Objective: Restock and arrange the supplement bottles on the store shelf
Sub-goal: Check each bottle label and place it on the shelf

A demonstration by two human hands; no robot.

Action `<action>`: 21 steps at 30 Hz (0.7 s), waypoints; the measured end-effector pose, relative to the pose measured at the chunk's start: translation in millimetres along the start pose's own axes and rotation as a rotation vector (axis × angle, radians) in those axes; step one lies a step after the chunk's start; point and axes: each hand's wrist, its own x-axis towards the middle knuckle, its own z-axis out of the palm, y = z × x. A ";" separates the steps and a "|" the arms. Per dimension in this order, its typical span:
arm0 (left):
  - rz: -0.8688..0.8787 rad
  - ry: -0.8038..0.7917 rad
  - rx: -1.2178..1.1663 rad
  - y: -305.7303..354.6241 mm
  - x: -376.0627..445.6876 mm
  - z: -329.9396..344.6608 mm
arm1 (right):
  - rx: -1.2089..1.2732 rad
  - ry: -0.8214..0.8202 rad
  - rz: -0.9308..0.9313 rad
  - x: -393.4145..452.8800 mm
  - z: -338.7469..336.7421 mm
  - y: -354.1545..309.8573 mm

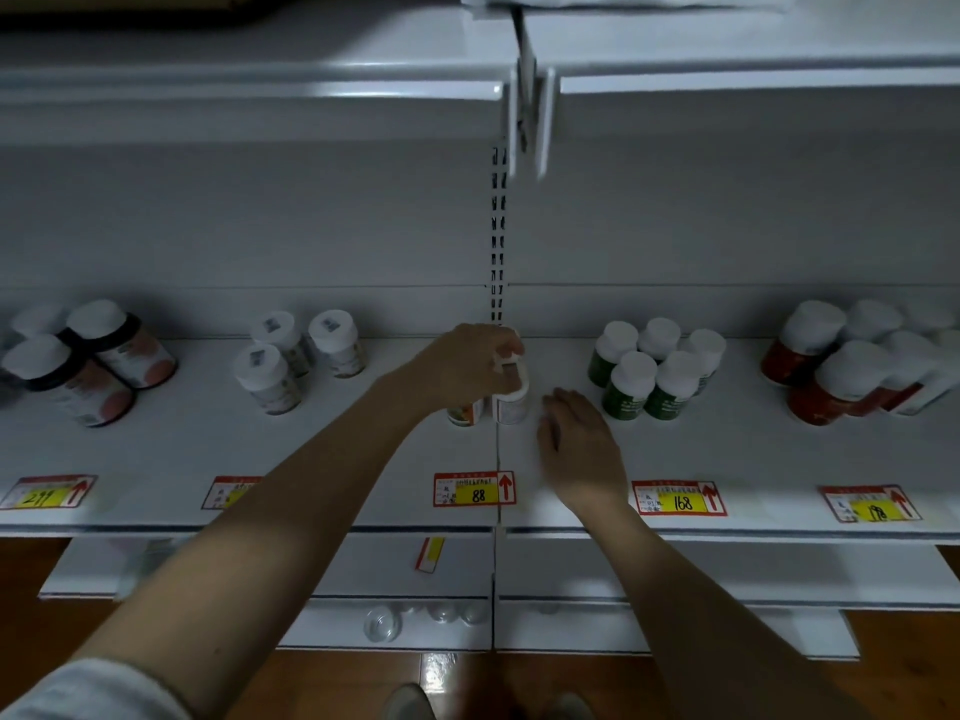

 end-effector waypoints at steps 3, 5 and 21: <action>-0.002 -0.008 0.123 1.5 1.2 4.6 | 0.001 -0.004 -0.002 0.3 0.1 0.3; -0.004 -0.001 0.151 0.9 2.0 7.2 | 0.004 -0.004 -0.002 0.2 0.5 1.1; 0.042 0.227 -0.714 27.3 -58.2 -21.8 | 0.232 -0.307 0.199 17.4 -38.3 -15.6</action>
